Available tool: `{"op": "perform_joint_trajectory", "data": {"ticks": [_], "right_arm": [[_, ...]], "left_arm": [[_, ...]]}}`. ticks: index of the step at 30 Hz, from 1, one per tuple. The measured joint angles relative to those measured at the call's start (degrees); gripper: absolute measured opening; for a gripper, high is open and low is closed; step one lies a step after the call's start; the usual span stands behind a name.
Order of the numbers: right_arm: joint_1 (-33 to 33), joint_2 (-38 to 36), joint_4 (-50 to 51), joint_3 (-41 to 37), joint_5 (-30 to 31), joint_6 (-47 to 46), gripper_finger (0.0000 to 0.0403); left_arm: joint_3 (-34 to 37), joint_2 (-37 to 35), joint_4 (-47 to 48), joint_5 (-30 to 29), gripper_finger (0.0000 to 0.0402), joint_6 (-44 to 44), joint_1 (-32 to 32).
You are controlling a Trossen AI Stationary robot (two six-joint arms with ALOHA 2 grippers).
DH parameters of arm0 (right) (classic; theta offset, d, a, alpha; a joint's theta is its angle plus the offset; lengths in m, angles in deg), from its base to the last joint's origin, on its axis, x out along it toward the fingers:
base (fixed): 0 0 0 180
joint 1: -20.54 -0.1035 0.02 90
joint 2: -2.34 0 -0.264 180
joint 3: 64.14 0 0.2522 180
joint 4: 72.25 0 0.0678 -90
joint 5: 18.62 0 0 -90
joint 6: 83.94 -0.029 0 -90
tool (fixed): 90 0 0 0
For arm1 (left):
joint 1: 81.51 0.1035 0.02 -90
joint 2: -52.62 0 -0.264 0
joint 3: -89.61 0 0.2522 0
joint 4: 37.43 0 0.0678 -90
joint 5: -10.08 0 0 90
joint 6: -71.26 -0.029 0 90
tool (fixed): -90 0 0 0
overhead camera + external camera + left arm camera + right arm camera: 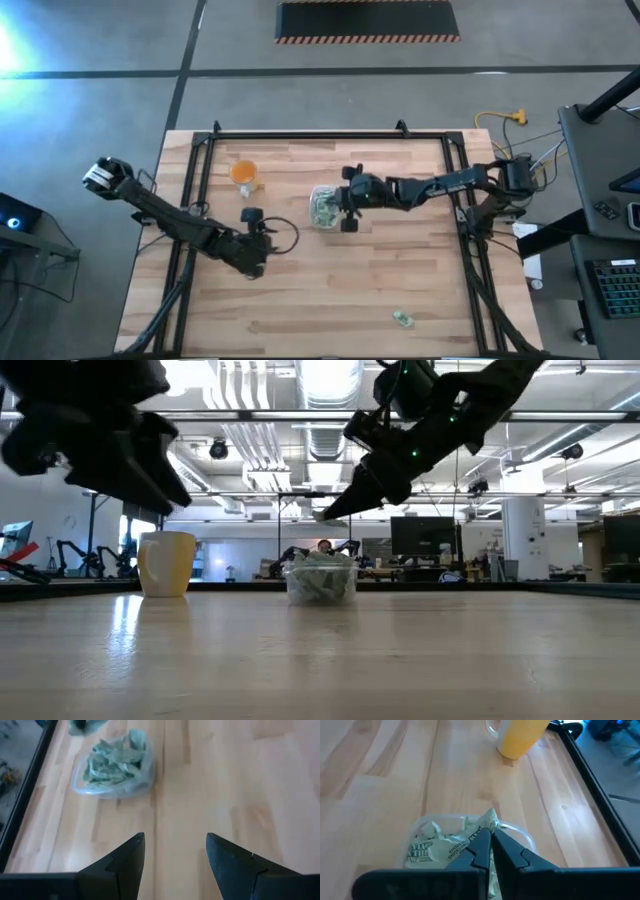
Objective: Pick and place Stevia / Truvia into bins
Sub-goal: Put the left stevia packet into the bin
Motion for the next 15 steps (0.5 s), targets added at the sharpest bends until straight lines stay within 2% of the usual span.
{"op": "perform_joint_trajectory", "data": {"ticks": [3, 6, 11, 15], "right_arm": [[1.6, 0.0, -1.5, -0.3, -3.0, 0.1, 0.0009], [2.7, 0.0, -2.3, -0.5, -3.4, 0.1, 0.0009], [3.7, 0.5, -2.8, -0.6, -3.4, 0.1, 0.0009], [4.1, 3.5, -5.1, -0.5, -4.4, -0.8, 0.0009]], "left_arm": [[3.8, -4.0, -5.4, -4.1, 0.0195, 0.0, -2.1], [7.7, -8.9, -9.9, -8.0, 0.0195, 0.0, -3.9], [14.1, -16.4, -17.4, -7.9, 0.0195, -1.5, -6.7], [20.1, -21.3, -30.9, -7.4, 0.0195, -8.5, -8.4]]}}
